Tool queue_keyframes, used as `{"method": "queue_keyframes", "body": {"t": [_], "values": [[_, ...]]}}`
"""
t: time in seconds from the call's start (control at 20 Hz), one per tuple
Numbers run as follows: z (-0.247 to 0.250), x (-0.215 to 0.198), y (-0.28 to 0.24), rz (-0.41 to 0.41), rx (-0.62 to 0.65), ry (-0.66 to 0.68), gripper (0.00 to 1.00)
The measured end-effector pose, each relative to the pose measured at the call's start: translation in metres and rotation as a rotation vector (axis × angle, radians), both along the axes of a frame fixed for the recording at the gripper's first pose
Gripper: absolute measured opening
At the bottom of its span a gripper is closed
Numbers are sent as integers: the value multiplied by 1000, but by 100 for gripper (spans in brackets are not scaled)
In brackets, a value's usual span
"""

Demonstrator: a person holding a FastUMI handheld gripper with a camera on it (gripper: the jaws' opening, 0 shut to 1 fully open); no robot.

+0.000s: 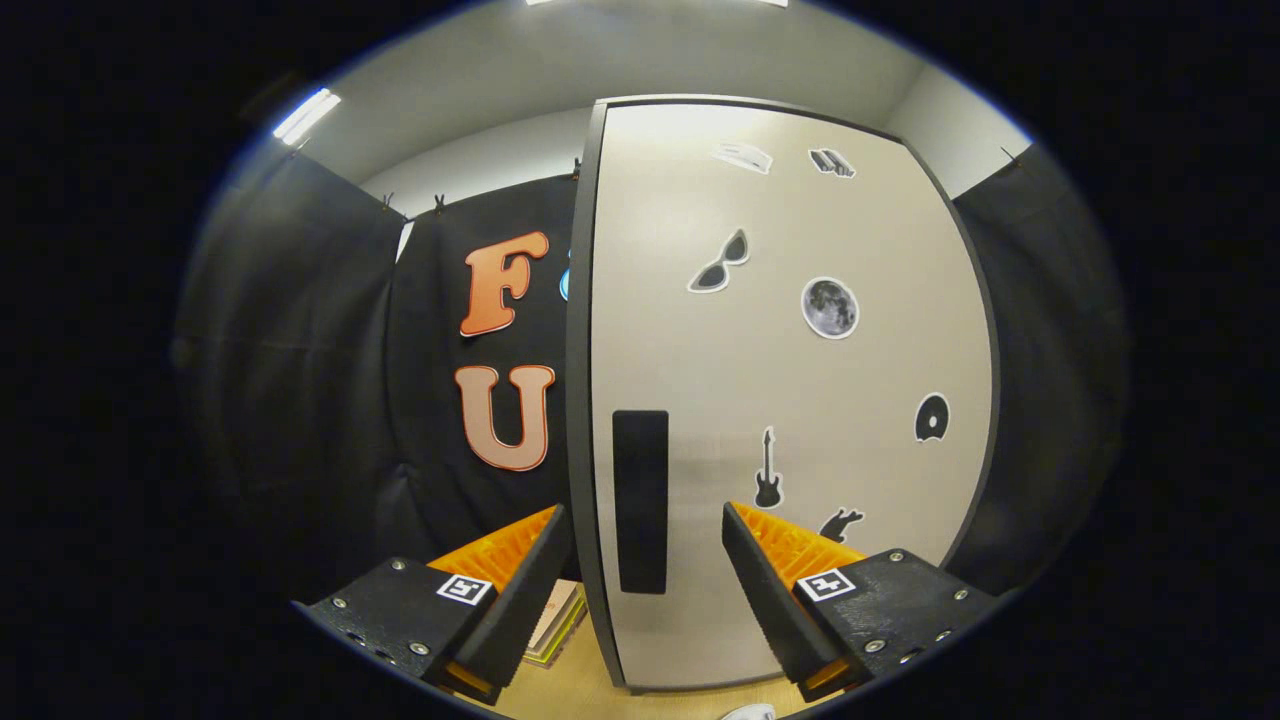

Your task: Open the shoe cabinet door, grab the shoes and put them into the shoe cabinet, then close the shoe cabinet door.

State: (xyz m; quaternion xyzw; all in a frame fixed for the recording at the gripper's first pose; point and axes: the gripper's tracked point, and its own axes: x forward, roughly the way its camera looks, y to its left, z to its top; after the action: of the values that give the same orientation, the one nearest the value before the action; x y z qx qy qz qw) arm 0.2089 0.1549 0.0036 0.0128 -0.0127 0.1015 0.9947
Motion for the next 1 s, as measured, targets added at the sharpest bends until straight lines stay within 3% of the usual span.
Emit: {"method": "queue_keyframes", "body": {"t": [0.35, 0.5, 0.65, 0.75, 0.8, 1.0], "values": [[-1, 31, 5, -38, -20, -8, 95], [-2, 35, 3, -53, -31, -5, 91], [-5, 37, 5, -54, -28, 17, 75], [-9, 41, 9, -33, -29, 24, 56], [-9, 39, 10, -35, -28, 21, 41], [-9, 32, 8, -2, -19, 28, 36]]}}
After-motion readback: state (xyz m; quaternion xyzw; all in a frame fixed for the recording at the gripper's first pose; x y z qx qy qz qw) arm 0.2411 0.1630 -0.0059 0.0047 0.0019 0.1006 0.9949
